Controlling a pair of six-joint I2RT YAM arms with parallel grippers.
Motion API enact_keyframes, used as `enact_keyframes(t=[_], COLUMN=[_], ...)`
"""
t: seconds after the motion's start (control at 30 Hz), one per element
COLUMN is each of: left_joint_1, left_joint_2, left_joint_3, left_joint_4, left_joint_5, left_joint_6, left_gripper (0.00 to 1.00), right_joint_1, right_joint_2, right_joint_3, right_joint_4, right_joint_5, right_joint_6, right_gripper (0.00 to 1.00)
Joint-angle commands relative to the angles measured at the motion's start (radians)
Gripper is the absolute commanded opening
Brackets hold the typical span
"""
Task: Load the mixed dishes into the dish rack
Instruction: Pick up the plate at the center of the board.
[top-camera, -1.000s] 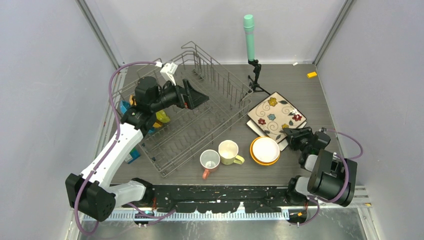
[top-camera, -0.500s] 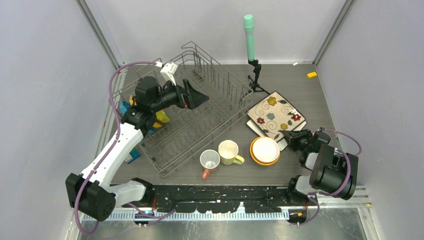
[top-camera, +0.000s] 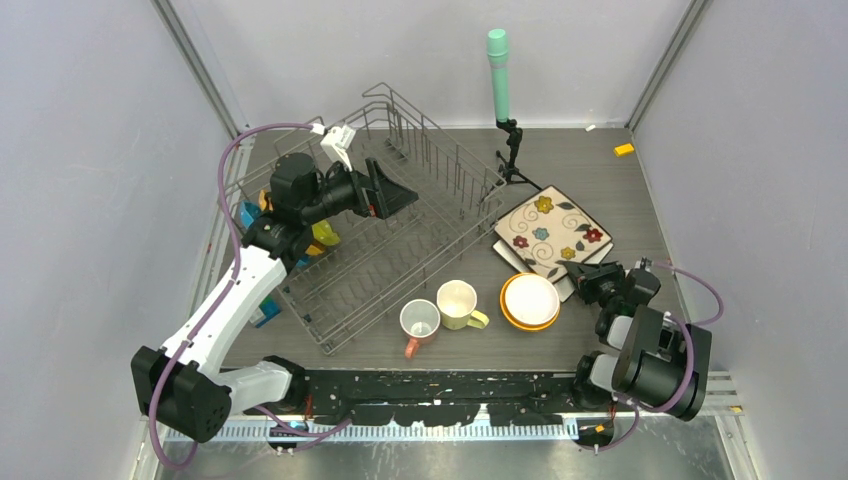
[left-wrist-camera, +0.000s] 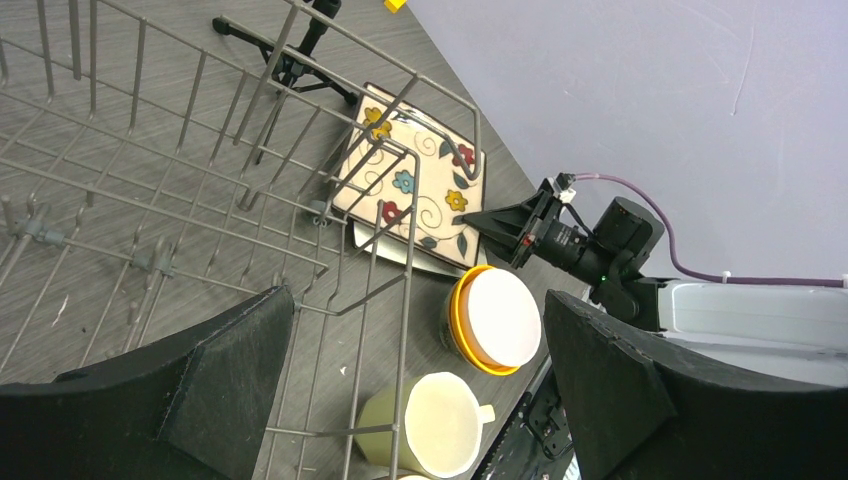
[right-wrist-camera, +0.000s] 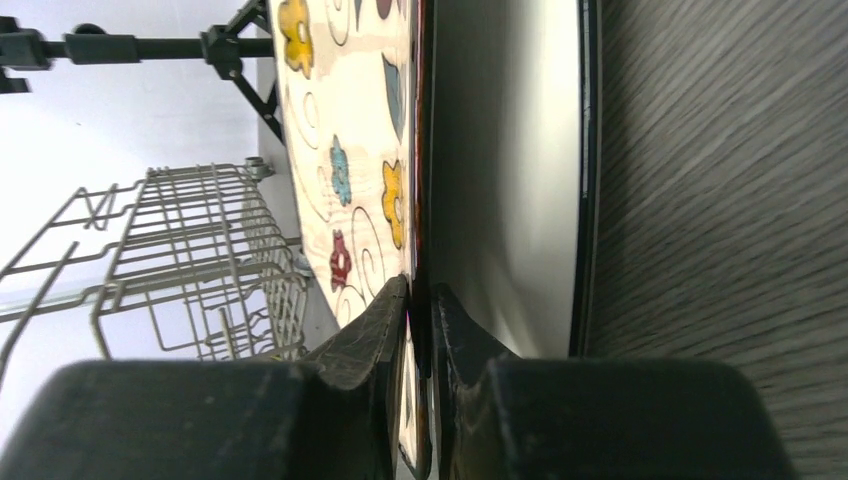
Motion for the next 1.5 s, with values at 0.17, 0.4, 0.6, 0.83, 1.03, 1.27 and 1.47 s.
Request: enact_keyframes(t=[0.17, 0.4, 0.6, 0.83, 1.03, 1.27, 1.47], left_joint_1=[0.0, 0.0, 0.0, 0.0, 0.0, 0.0, 0.0], left_joint_2=[-0.01, -0.01, -0.004, -0.003, -0.015, -0.005, -0.002], left_joint_3=[0.003, 0.004, 0.005, 0.005, -0.003, -0.001, -0.011], left_joint_4=[0.04, 0.04, 0.04, 0.041, 0.02, 0.024, 0.036], left_joint_5=[0.017, 0.015, 0.019, 0.023, 0.012, 0.014, 0.02], left_joint_6=[0.0, 0.002, 0.001, -0.001, 0.015, 0.015, 0.01], left_gripper=[0.98, 0.99, 0.99, 0.99, 0.99, 0.99, 0.99], right_joint_1=[-0.002, -0.003, -0.003, -0.004, -0.006, -0.006, -0.006], right_joint_2=[-0.134, -0.218, -0.295, -0.412, -0.491, -0.531, -0.518], right_joint_3=[0.006, 0.02, 0.021, 0.047, 0.074, 0.155, 0.158], right_joint_4=[0.213, 0.158, 0.083, -0.2, -0.492, -0.803, -0.838], right_joint_5=[-0.034, -0.005, 0.004, 0.037, 0.122, 0.238, 0.262], right_joint_6=[0.134, 0.158, 0.153, 0.048, -0.026, -0.119, -0.155], right_gripper=[0.0, 0.0, 0.0, 0.0, 0.0, 0.0, 0.04])
